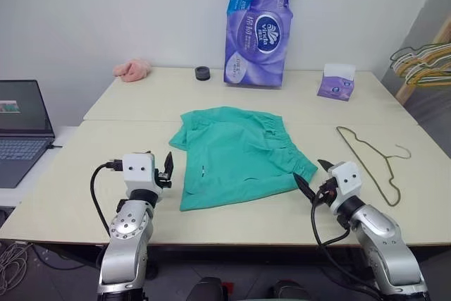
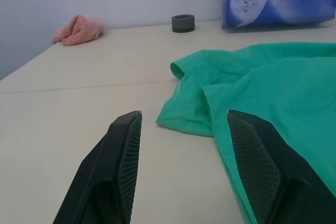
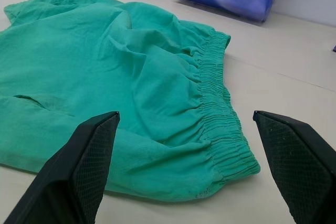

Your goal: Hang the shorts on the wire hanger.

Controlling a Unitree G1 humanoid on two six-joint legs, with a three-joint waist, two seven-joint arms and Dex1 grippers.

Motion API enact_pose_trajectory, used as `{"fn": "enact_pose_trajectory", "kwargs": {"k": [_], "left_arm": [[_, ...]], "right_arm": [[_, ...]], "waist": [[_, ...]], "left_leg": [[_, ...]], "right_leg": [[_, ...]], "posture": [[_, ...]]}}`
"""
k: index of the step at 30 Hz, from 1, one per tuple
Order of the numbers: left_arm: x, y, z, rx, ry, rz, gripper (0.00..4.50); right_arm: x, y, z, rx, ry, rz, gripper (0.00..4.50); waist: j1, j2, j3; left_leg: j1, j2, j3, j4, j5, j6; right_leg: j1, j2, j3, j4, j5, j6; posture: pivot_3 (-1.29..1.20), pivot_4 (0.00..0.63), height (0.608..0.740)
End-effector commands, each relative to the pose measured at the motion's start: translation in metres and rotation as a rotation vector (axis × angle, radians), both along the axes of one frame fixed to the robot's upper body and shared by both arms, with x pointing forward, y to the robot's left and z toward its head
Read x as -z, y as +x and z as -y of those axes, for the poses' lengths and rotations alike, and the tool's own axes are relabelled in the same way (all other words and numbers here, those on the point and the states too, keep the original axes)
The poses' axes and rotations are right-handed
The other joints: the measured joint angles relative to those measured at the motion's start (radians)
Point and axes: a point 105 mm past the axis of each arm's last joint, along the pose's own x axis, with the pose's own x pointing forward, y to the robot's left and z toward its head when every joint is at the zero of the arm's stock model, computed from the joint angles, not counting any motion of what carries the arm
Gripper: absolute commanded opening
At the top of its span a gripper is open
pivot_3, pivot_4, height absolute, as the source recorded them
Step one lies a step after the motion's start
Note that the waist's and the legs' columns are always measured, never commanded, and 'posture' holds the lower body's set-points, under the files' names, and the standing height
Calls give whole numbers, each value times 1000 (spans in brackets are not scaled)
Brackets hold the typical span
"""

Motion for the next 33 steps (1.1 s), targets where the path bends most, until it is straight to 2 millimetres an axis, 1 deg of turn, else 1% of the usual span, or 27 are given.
{"fn": "enact_pose_trajectory", "kwargs": {"k": [1,6,7,9,11,12,14,16,19,22,24,27,28,33], "left_arm": [[-12,2,3,20,26,48,2727],[-10,1,7,68,41,42,2727],[-10,-1,10,96,42,42,2727],[-12,-6,21,206,-15,45,2727],[-18,-14,32,326,-46,73,3088],[-18,-15,34,361,-40,63,3243],[-15,-22,44,478,-6,36,3863],[-9,-32,58,645,70,-9,4451],[-1,-42,68,797,130,-79,4482],[17,-47,69,900,258,-177,4482],[26,-43,67,913,320,-213,4482],[36,-33,64,899,386,-239,4482],[41,-30,63,897,417,-251,4482],[53,-25,59,891,480,-300,4482]], "right_arm": [[-21,2,-1,-1,-3,89,4343],[-22,2,-2,-16,-15,95,4343],[-22,2,-2,-20,-19,96,4343],[-22,1,-2,-23,-21,96,4343],[-22,0,-3,-34,-33,99,4500],[-22,0,-3,-41,-39,100,4500],[-24,-1,-5,-63,-55,103,4500],[-25,-6,-8,-117,-82,102,4500],[-26,-15,-16,-209,-111,87,4500],[-24,-32,-27,-355,-166,51,4500],[-23,-43,-31,-430,-200,27,4500],[-22,-51,-37,-491,-237,15,4500],[-23,-52,-38,-504,-248,17,4500],[-28,-55,-41,-505,-248,24,4500]], "waist": [[0,0,0],[0,1,1],[0,1,2],[-2,1,2],[-3,2,3],[-3,2,3],[-5,3,5],[-9,6,7],[-14,8,8],[-22,9,9],[-26,10,10],[-31,10,11],[-33,10,11],[-54,10,11]], "left_leg": [[0,0,0,0,0,0],[0,0,0,0,0,0],[0,0,0,0,0,0],[0,0,0,0,0,0],[0,0,0,0,0,0],[0,0,0,0,0,0],[0,0,0,0,0,0],[0,0,0,0,0,0],[0,0,0,-1,0,0],[0,0,0,-1,0,0],[0,0,0,-2,0,0],[0,0,0,-2,0,0],[0,0,0,-2,0,0],[0,0,0,-2,0,0]], "right_leg": [[0,0,0,0,0,0],[0,0,0,0,0,0],[0,0,0,0,0,0],[0,0,0,0,0,0],[0,0,0,0,-1,0],[0,0,0,0,-1,-1],[0,0,0,0,-1,-1],[0,0,0,0,-6,-2],[0,0,0,0,-8,-5],[0,0,0,0,-8,-6],[0,0,0,0,-9,-5],[0,0,-1,0,-9,-1],[0,0,-1,0,-8,2],[0,0,-1,0,-7,4]], "posture": [[130,22,740],[119,26,740],[119,26,740],[117,27,740],[113,27,740],[113,27,740],[90,30,740],[83,31,740],[73,30,740],[47,32,740],[36,28,740],[2,24,740],[-7,25,740],[-32,27,740]]}}
